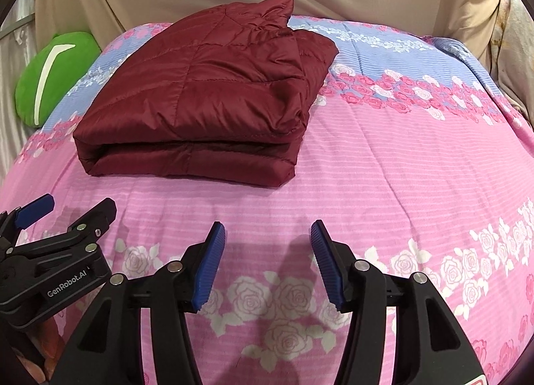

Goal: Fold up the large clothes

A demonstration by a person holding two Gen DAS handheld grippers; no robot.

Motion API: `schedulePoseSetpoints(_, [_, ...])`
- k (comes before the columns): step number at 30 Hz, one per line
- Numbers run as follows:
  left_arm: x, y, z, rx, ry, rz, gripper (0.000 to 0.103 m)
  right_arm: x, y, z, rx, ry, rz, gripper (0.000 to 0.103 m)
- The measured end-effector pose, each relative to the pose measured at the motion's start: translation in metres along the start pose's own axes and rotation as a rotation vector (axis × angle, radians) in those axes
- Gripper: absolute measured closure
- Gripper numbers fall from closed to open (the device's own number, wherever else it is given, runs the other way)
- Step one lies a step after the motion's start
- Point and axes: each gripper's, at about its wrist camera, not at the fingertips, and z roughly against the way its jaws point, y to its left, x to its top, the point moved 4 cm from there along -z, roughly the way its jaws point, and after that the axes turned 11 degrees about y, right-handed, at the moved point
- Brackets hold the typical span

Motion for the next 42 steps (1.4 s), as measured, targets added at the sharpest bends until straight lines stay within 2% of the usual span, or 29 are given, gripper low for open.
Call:
schedulePoseSetpoints(12, [-0.006, -0.006, 0.002, 0.018, 0.001, -0.027, 0.007, -0.006, 0.007, 0.005, -0.003, -0.009, 0.018, 0.048])
schedulePoseSetpoints(26, [-0.010, -0.007, 0.004, 0.072, 0.004, -0.018, 0.007, -0.010, 0.010, 0.005, -0.012, 0.001, 0.014, 0.048])
schedulePoseSetpoints(42, [-0.010, -0.007, 0.003, 0.076, 0.006, -0.019, 0.009, -0.010, 0.009, 0.005, -0.016, 0.001, 0.017, 0.048])
